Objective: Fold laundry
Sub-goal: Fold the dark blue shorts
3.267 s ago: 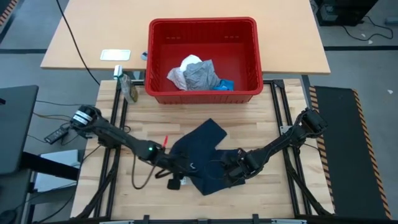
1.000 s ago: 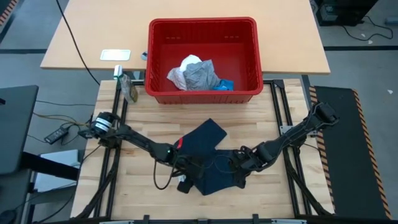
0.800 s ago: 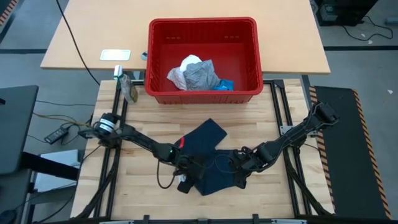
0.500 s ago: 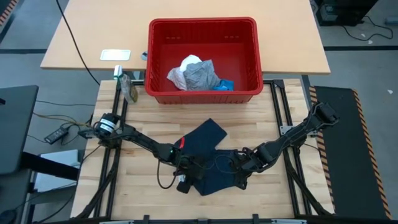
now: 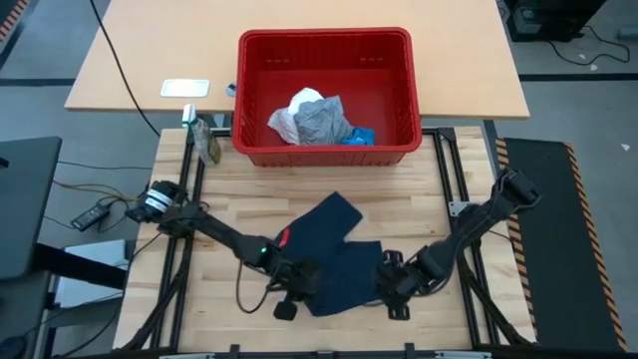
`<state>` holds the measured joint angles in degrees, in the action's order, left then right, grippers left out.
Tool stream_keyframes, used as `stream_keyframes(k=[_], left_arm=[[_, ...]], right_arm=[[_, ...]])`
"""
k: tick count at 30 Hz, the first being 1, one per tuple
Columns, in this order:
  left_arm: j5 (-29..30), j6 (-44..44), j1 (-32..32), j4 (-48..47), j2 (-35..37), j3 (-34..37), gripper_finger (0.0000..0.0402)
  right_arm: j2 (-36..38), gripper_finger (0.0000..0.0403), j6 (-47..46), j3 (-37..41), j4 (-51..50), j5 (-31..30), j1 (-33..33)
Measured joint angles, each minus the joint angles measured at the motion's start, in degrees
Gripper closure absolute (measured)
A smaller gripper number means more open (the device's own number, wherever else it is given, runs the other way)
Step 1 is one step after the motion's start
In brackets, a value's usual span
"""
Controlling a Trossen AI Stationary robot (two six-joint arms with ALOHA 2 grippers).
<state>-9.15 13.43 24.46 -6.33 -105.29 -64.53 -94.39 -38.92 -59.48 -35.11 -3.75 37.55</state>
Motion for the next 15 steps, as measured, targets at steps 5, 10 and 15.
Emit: stream_keyframes(k=[5,10,15], left_arm=[[5.1,4.3,3.7,-0.9,-0.3,0.0,0.0388],[9.3,9.2,5.9,-2.4,-0.6,0.0,0.0388],[11.4,14.4,6.0,-2.5,-0.6,0.0,0.0388]], right_arm=[[-5.2,0.0185,2.6,0.0,0.3,0.4,1.2],[-8.3,0.0209,3.0,0.0,3.8,1.8,1.5],[-10.4,0.0246,3.7,-0.2,7.8,1.8,1.7]])
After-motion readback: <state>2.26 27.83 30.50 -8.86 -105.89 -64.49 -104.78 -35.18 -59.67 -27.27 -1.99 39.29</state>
